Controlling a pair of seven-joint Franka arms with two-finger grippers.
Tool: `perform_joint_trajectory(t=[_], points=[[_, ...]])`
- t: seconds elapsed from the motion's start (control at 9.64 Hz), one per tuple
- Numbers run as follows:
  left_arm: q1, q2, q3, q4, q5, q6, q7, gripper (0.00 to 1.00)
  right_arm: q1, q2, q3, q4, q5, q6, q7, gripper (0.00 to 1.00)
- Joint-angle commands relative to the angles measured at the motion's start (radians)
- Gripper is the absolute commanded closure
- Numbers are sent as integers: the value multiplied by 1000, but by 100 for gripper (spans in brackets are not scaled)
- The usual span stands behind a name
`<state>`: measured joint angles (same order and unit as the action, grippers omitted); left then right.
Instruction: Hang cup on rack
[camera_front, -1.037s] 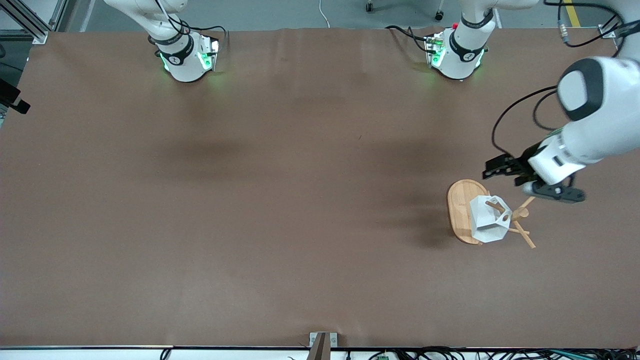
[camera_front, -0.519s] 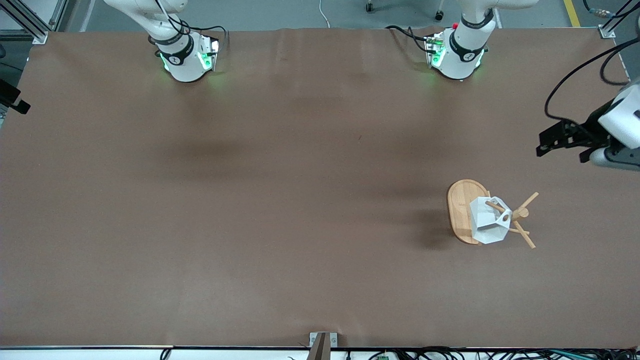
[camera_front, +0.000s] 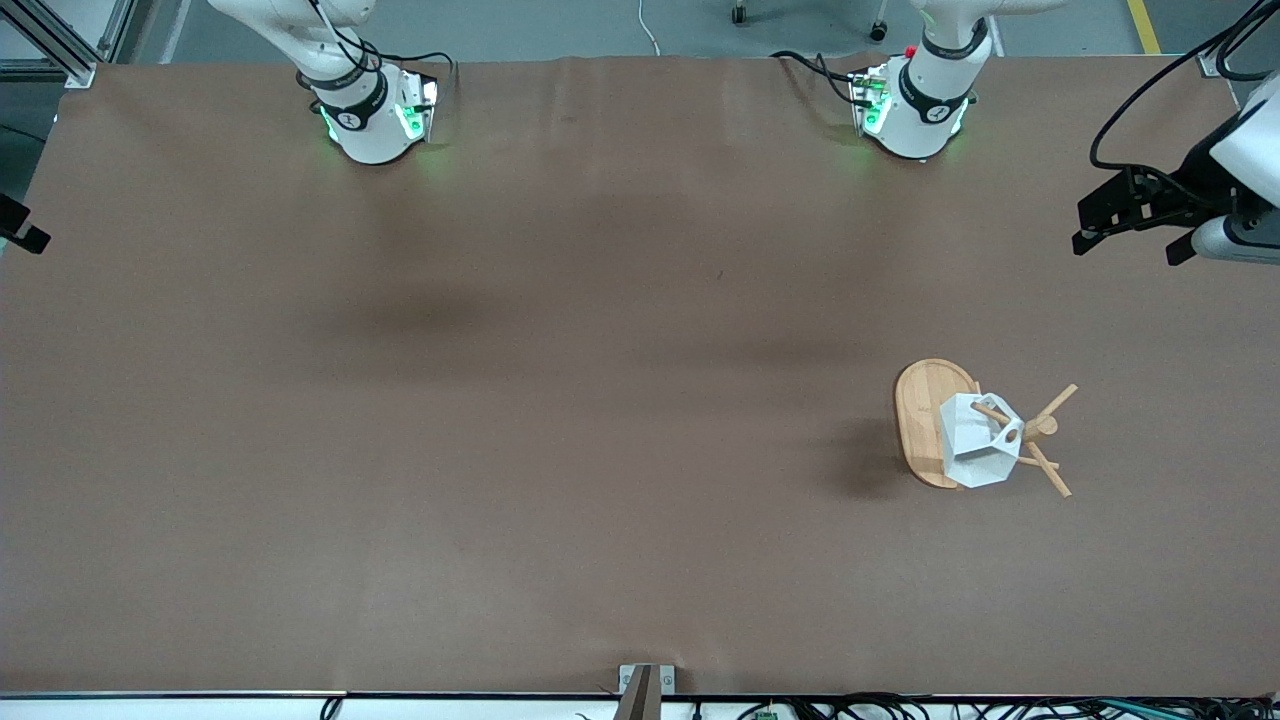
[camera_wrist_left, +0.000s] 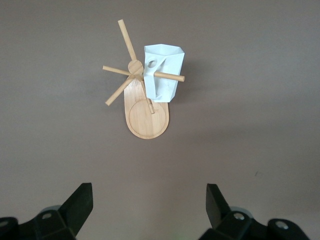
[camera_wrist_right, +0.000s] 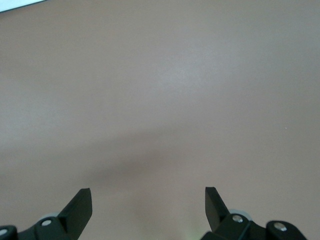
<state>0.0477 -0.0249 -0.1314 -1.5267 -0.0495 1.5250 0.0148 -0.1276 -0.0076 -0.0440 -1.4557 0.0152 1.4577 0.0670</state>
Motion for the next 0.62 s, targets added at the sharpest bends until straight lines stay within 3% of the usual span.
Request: perform_joint_trajectory(t=[0.0, 0.52], points=[[29, -56, -31, -98, 28, 9, -12, 0, 0, 9, 3, 28, -3, -23, 17, 0], [38, -76, -76, -116, 80, 26, -6, 0, 5, 9, 1, 28, -3, -25, 17, 0]])
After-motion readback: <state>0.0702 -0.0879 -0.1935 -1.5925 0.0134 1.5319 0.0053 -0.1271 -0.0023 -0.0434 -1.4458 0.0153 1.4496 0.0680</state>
